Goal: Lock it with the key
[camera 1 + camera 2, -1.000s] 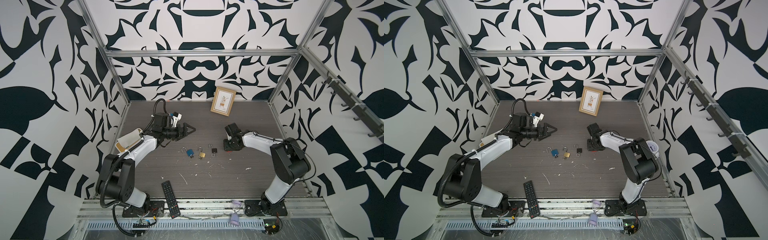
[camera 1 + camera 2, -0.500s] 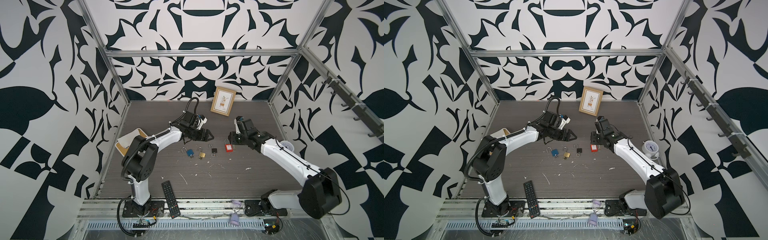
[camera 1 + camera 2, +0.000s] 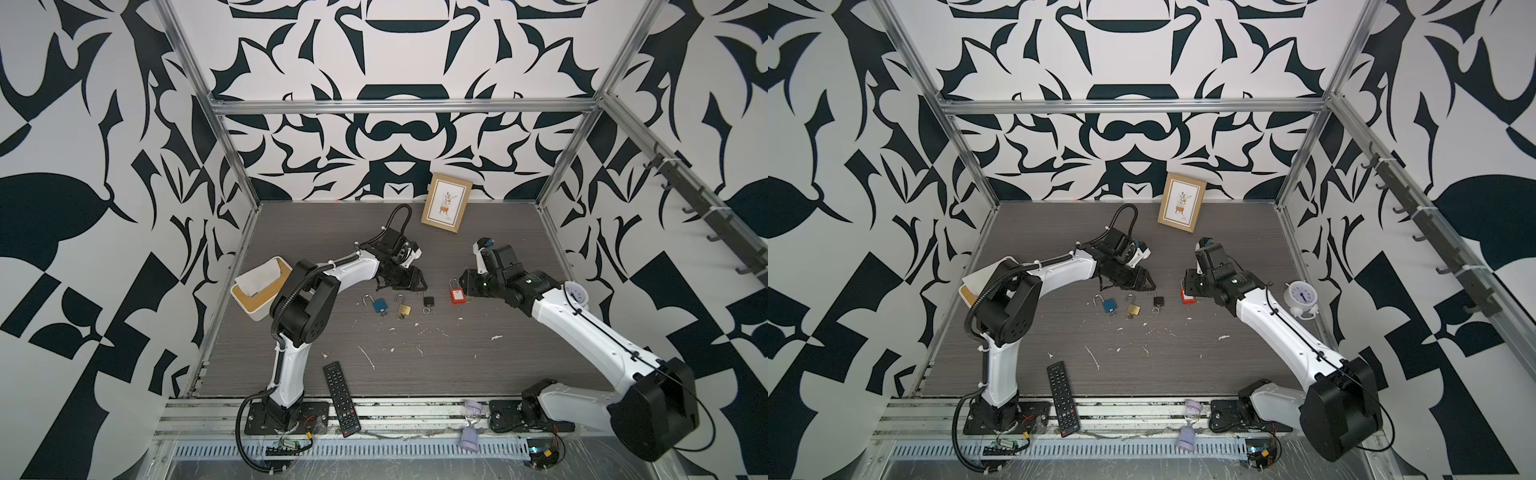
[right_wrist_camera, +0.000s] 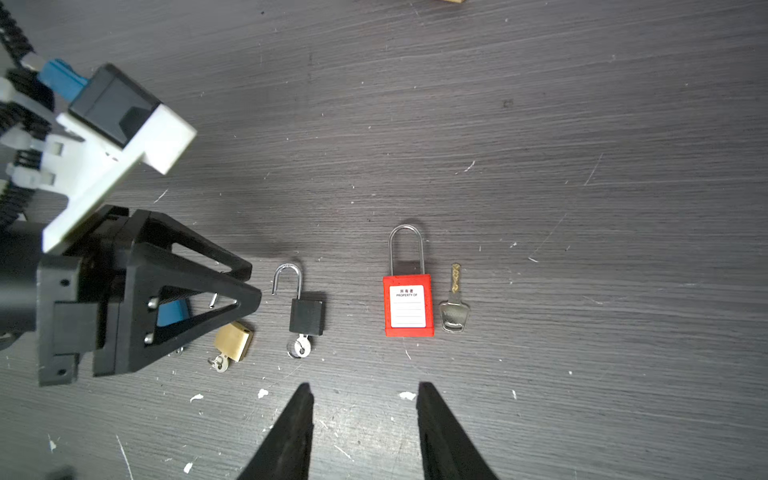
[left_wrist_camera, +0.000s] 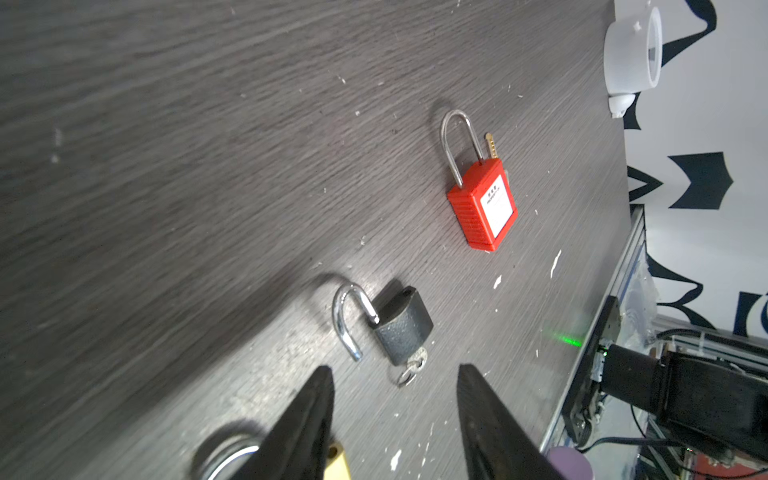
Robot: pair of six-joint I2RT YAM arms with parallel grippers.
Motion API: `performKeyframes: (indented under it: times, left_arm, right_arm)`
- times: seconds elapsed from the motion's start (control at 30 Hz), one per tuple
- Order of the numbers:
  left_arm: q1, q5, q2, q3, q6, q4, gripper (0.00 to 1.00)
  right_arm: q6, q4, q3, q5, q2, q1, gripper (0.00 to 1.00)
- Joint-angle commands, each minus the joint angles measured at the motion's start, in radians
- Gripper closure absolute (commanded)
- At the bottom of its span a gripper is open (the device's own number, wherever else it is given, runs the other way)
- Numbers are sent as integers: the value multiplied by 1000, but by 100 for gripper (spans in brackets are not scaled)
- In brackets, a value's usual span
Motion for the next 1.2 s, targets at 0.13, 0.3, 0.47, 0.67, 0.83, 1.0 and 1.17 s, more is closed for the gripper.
performKeyframes:
  times: [0.13,0.3,0.47,0.67,0.83,1.0,1.17]
  left_arm:
    - [-19,-48,81,68,-8,-69,56]
    - [-19,-64,108,95,-12,-92,60]
    - [-24,-35,131,108,-18,-93,65]
    - [-28,-31,153,123,-21,-92,70]
    - [-33,-26,168,137,-22,-104,72]
    - [-34,-20,181,148,-22,-118,79]
    - [-34,-17,180,149,-22,-126,83]
  right_arm:
    - [12,14,-2,-10,-25,7,57]
    - [8,8,-5,-2,-44,7,57]
    - [4,11,-8,1,-43,7,57]
    - [4,19,-17,-4,-41,8,57]
    - [5,19,-25,-3,-46,8,57]
    - [3,18,-27,6,-49,7,57]
    - [3,19,-30,11,-52,8,57]
